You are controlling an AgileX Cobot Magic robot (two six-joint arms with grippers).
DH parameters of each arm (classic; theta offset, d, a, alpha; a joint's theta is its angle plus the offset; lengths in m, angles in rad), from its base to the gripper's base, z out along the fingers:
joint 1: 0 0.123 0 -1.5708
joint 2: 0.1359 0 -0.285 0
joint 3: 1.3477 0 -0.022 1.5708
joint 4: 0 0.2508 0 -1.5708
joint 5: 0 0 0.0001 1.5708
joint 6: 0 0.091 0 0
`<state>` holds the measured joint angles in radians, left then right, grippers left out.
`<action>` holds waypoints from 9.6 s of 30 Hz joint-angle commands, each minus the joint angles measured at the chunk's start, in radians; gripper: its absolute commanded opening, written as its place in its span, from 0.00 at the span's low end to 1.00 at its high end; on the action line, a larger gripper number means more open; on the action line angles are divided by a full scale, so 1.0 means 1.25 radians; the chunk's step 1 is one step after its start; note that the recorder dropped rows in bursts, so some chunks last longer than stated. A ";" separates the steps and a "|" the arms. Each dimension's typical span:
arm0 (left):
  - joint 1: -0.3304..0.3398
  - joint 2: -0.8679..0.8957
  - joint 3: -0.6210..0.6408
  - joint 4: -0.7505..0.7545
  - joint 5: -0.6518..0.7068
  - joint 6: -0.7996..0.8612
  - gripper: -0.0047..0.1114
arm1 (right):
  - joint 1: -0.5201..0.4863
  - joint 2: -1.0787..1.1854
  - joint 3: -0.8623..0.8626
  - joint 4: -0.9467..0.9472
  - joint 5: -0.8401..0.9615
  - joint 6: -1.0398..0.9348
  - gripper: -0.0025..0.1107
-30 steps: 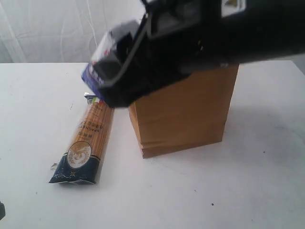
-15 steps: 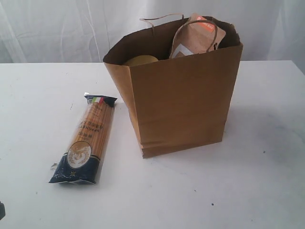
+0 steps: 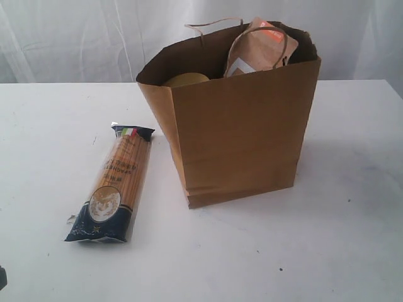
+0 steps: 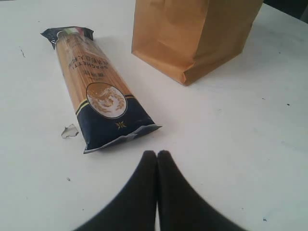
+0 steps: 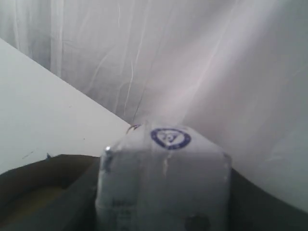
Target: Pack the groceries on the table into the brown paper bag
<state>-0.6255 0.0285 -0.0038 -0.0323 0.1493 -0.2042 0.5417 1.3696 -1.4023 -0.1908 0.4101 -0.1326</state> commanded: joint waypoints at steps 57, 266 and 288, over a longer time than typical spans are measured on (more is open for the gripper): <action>-0.003 -0.004 0.003 0.000 0.001 -0.002 0.04 | -0.033 0.222 -0.004 0.275 0.099 -0.093 0.02; -0.003 -0.004 0.003 0.000 0.001 -0.002 0.04 | -0.402 -1.096 1.122 0.082 -0.047 0.223 0.03; -0.003 -0.004 0.003 0.000 0.001 -0.002 0.04 | -0.402 -1.096 1.122 0.087 -0.052 0.145 0.03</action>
<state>-0.6255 0.0285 -0.0038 -0.0323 0.1500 -0.2042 0.0424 0.0065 -0.0049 -0.0826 0.3488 0.0599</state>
